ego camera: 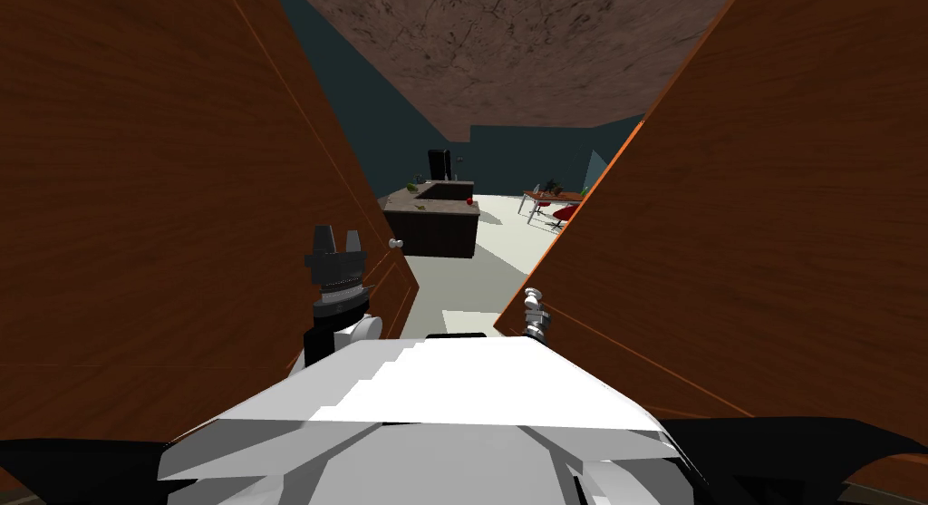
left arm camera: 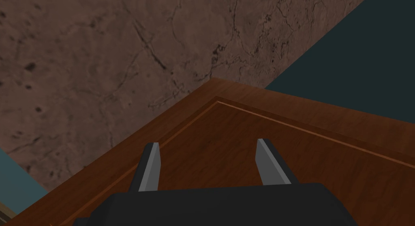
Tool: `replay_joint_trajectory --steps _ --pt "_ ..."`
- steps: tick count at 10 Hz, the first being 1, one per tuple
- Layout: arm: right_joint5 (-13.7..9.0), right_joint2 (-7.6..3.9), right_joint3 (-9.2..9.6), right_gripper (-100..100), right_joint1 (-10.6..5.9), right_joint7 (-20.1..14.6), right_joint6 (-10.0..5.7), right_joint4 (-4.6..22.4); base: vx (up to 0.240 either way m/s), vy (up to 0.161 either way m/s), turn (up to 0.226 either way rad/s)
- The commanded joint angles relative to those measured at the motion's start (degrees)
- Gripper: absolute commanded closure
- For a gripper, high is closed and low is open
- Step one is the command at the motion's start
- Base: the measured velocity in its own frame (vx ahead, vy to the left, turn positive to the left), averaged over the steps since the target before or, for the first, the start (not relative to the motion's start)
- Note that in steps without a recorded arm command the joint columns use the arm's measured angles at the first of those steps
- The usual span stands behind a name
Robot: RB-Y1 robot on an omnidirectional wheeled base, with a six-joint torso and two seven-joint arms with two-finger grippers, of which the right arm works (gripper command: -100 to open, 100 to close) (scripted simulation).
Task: Push the door open
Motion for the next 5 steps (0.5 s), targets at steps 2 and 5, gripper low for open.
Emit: replay_joint_trajectory --steps 2,5 --pt "-0.69 0.38 0.16 100 -0.83 -3.83 -1.24 -0.72 0.034 -0.015 -0.014" --pt "-1.78 1.21 0.26 100 -0.78 -7.59 -1.02 -1.47 0.043 -0.028 -0.009"
